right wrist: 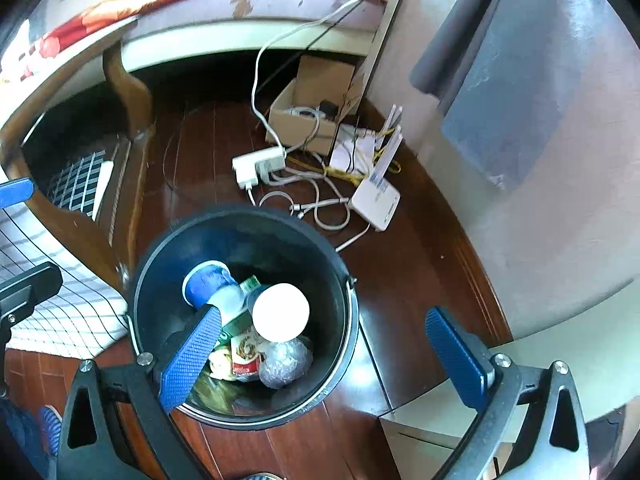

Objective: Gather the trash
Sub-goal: 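Open both tools to drop the bag and cup into the bin, then move both open tools back toward the red bag and blue tissue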

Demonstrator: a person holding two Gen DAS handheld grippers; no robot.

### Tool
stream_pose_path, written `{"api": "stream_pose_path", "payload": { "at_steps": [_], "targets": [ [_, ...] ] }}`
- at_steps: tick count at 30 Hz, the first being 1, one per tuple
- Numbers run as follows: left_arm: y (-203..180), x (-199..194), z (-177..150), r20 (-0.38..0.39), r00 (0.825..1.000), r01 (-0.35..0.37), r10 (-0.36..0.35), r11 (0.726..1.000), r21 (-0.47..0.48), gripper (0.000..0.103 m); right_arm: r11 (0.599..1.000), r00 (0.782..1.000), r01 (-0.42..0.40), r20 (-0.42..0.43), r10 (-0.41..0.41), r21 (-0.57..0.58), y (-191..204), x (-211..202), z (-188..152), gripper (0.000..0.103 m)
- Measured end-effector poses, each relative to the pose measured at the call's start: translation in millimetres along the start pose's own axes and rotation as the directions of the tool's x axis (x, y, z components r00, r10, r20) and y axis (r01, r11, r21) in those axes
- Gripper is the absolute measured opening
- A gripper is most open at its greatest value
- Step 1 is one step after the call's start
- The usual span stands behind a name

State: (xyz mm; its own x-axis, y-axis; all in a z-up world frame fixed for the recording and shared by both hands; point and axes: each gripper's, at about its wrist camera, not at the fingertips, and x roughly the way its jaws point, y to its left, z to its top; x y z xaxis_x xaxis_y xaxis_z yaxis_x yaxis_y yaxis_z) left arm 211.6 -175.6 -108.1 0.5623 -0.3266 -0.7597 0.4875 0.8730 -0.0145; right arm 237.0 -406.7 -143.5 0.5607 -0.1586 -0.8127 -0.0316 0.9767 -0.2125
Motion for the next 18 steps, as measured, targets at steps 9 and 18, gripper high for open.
{"api": "stream_pose_path", "payload": {
  "at_steps": [9,18],
  "targets": [
    [14.8,-62.4,10.5,0.1,0.993,-0.061,0.062,0.998,-0.017,0.103,0.999,0.986,-0.047,0.159,0.045,0.007,10.3,-61.6,14.5,0.103],
    [49.6,-107.4,7.2,0.157,0.975,-0.146,0.156,0.986,-0.077,0.103,0.994,0.962,-0.102,0.25,0.106,-0.03,41.4,-98.8,31.4,0.103]
  ]
}}
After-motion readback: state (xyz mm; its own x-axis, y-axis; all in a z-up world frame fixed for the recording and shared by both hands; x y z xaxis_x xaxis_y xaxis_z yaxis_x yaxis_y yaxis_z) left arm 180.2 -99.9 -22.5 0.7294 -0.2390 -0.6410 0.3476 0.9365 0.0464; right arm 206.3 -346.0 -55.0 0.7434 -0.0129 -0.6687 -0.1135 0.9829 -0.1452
